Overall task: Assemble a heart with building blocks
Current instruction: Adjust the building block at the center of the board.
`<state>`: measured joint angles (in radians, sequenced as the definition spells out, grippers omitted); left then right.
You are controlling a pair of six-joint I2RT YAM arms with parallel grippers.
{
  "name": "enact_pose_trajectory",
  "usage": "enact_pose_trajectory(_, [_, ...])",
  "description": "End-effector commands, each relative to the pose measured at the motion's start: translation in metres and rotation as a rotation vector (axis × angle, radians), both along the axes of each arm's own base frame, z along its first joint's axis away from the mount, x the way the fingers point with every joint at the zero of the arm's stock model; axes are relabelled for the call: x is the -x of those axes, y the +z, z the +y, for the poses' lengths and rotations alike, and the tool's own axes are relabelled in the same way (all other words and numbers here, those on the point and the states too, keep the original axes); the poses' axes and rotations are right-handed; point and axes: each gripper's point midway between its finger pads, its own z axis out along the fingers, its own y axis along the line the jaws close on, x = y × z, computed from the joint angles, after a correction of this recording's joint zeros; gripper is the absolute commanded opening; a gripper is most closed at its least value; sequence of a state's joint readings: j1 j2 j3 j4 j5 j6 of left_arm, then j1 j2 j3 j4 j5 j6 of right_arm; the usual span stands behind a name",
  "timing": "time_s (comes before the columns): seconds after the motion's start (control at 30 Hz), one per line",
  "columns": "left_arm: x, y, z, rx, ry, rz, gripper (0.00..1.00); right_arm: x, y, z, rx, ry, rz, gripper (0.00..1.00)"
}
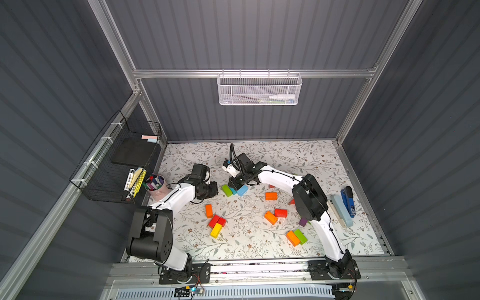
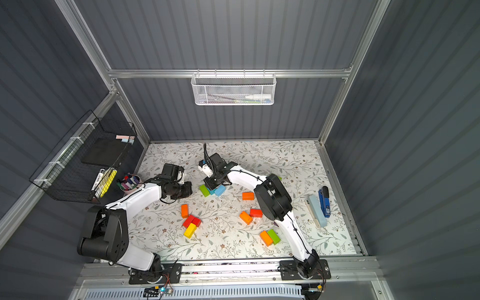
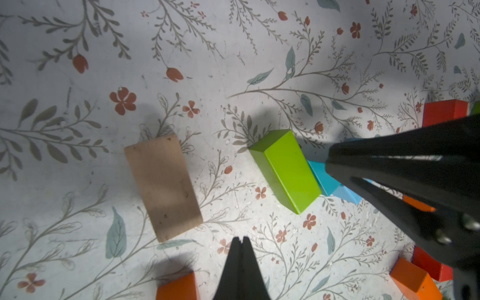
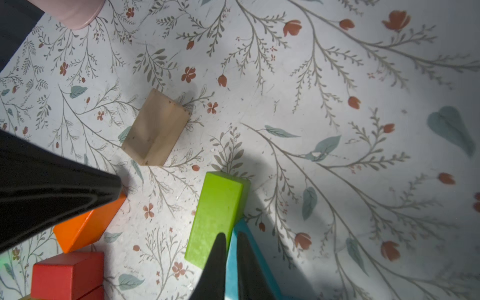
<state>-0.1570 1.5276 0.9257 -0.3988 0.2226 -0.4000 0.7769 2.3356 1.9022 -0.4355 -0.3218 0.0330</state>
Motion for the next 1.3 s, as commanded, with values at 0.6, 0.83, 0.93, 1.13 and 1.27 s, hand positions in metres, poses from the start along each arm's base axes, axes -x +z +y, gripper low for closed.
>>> enact_pose_trajectory(0.6, [0.006,-0.010,-0.012,0.032,-0.045,0.013,0.03,0.002,-0.015,-0.001,0.063,0.030,0.013,0.02])
enact_pose_trajectory(0.83, [0.010,-0.014,-0.020,0.043,-0.053,0.024,0.03,0.009,-0.014,-0.001,0.057,0.056,0.032,0.01])
enact_pose_trajectory(0.93, [0.014,-0.020,-0.031,0.056,-0.065,0.035,0.03,0.005,-0.013,-0.004,0.072,0.041,0.014,0.01])
enact_pose_trajectory(1.13, [0.016,-0.029,-0.036,0.059,-0.057,0.051,0.03,-0.008,0.008,-0.010,0.067,-0.036,-0.041,0.01])
enact_pose_trajectory(1.27, [0.015,-0.032,-0.036,0.061,-0.049,0.053,0.02,-0.006,0.030,-0.011,0.013,-0.060,-0.053,0.00])
